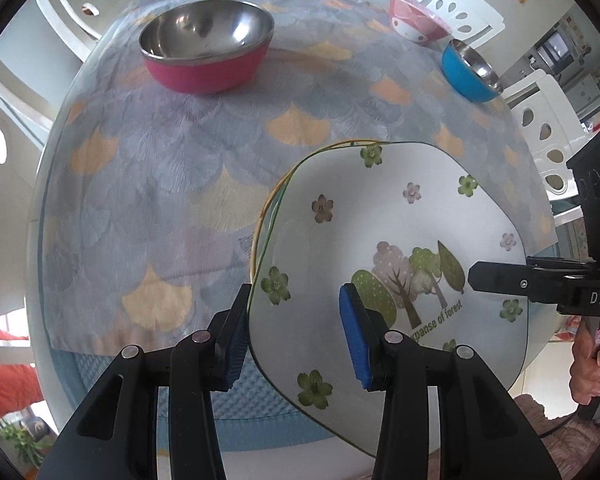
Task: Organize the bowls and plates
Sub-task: 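Carry the hexagonal plate back and lower it onto the round plate, then align the hexagonal plate on the round plate and open the right gripper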
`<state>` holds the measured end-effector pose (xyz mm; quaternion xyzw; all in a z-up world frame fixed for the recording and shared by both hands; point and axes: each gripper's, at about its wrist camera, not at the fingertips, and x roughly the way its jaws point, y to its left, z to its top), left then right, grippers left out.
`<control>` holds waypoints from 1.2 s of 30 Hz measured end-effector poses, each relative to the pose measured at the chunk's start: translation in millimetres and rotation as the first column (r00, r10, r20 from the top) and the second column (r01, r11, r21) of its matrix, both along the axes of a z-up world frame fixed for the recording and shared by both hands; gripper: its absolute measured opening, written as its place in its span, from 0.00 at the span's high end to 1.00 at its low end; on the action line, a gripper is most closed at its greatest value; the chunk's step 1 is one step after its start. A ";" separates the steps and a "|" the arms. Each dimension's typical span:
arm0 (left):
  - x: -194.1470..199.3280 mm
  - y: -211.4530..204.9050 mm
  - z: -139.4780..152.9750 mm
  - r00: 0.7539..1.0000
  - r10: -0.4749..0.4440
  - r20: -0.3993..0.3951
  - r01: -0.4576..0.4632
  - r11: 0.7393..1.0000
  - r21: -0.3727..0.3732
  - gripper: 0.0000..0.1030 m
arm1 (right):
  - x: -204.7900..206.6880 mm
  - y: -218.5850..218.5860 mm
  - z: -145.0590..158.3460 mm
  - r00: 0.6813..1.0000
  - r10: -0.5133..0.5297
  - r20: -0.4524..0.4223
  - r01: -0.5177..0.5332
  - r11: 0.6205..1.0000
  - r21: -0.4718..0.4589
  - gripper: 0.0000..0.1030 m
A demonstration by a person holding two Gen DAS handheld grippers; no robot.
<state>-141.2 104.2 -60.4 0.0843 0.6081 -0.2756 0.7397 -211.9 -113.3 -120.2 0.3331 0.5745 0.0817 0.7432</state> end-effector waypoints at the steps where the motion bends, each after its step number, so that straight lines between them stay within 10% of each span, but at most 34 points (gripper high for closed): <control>1: -0.2 -0.3 -0.5 1.000 -0.002 0.000 0.002 1.000 0.003 0.62 | 0.7 0.2 -0.3 1.000 0.002 -0.005 -0.002 1.000 -0.006 0.66; 36: 19.9 11.9 6.1 0.997 0.053 0.048 -0.054 0.998 0.024 0.59 | -0.7 -5.0 4.9 0.997 0.008 -0.077 -0.014 0.997 -0.075 0.65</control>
